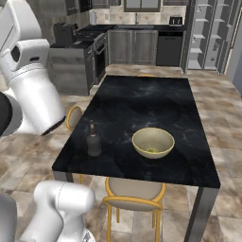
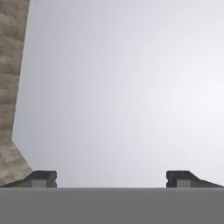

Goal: There is a bowl on the dining counter. Grab a lemon wedge from the fridge and place it in the bowl. Then get the liquor bottle and glass cup from the cabinet and place them next to the bowl.

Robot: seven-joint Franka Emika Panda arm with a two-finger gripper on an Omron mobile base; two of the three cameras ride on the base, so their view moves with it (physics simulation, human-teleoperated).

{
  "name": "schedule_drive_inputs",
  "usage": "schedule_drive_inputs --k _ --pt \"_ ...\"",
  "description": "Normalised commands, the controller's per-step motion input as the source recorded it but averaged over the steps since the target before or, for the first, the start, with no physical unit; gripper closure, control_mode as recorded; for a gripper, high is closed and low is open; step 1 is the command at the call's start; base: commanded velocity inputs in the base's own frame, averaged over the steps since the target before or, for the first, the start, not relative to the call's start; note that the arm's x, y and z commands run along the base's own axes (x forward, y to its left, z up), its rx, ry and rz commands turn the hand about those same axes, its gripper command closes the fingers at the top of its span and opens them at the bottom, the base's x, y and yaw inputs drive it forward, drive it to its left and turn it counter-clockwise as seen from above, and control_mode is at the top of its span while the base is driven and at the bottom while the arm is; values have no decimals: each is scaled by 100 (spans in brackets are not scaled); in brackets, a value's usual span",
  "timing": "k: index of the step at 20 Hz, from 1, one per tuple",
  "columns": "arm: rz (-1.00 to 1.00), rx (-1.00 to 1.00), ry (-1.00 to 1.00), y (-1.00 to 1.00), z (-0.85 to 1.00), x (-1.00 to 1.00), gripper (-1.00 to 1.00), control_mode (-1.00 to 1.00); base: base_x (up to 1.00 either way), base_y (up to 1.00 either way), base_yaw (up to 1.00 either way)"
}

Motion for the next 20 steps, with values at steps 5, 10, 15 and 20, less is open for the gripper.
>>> schedule_drive_inputs --k 5,10,15,20 --pt "-7 1 23 -13 -22 -23 -100 -100 0 0 0" --pt "-5 6 6 -19 -7 -55 -100 -100 0 0 0" --pt "-8 8 1 -10 0 -70 -100 -100 0 0 0" --pt "-3 0 8 -1 -27 -42 -100 -100 0 0 0"
